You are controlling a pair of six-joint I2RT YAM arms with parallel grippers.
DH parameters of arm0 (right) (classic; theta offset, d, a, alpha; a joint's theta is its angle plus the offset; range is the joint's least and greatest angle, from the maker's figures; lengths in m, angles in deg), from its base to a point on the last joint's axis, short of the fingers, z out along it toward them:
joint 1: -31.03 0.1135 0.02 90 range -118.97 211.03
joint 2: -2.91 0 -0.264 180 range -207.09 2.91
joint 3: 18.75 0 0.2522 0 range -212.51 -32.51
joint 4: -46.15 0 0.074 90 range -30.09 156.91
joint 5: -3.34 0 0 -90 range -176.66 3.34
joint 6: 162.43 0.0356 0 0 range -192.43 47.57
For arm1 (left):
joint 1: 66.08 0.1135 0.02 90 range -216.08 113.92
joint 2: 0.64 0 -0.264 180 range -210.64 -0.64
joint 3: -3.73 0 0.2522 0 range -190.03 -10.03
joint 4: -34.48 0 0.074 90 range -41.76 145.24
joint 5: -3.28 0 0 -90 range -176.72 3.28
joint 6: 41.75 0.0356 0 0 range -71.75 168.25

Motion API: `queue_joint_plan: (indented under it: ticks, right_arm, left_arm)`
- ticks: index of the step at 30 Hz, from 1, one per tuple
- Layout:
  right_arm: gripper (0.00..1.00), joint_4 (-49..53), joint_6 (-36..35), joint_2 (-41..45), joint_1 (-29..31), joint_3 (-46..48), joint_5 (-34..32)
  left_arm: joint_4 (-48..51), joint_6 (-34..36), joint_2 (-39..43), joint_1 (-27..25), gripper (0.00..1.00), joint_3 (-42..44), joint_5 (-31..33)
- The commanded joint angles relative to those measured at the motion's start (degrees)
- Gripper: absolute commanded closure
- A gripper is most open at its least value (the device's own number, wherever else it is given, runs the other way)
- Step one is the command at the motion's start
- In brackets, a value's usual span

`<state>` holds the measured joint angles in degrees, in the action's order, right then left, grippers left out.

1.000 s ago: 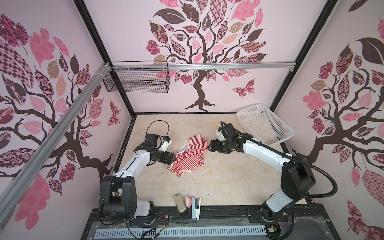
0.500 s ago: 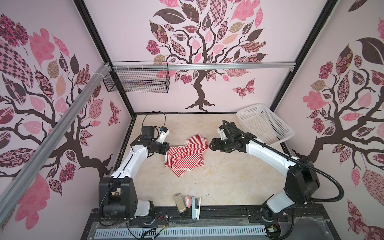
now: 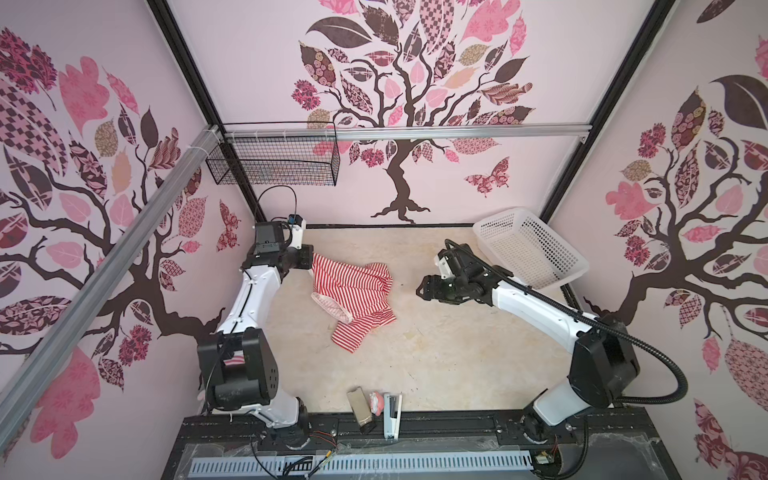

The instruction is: Fold and stack the tank tops

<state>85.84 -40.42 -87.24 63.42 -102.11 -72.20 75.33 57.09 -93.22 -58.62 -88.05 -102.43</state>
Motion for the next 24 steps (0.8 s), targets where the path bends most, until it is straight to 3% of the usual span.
queue_joint_plan:
  ticks: [1, 3, 4, 6, 10, 15, 20, 24]
  right_arm:
    - [0.24, -0.9, 1.01, -1.02, 0.94, 1.07, 1.12]
    - [0.23, -2.03, 1.6, -1.62, 1.83, 1.63, 1.26]
    - [0.22, -2.68, 1.8, -2.2, 2.52, 1.92, 1.44]
    - [0.22, -3.5, 1.93, -4.16, 3.92, 1.82, 2.03]
    - [0.21, -4.81, 2.37, -8.99, 6.1, 0.19, 3.01]
    - [0.23, -8.27, 3.52, -14.71, 6.56, -1.7, 6.22]
    - [0.26, -9.03, 3.95, -20.03, 7.49, -6.13, 8.03]
    - [0.28, -9.26, 4.42, -24.12, 8.63, -9.94, 9.43]
  left_arm:
    - [1.13, -0.42, -7.82, 0.23, 0.94, -8.34, 11.9]
    - [6.8, -2.57, -13.07, 0.35, 0.49, -14.55, 21.02]
    - [10.5, -3.02, -14.54, 0.48, 0.38, -16.59, 21.28]
    - [10.06, -2.57, -12.69, 0.53, 0.34, -13.02, 18.22]
    - [1.62, -1.22, -0.33, -0.49, 0.27, 3.06, 13.62]
    - [5.87, 5.08, 11.61, -2.72, 0.28, 14.52, 0.19]
    - [7.07, 9.22, 16.86, -10.96, 0.29, 23.17, 0.15]
    - [8.76, 11.63, 16.93, -12.91, 0.29, 25.52, 1.0]
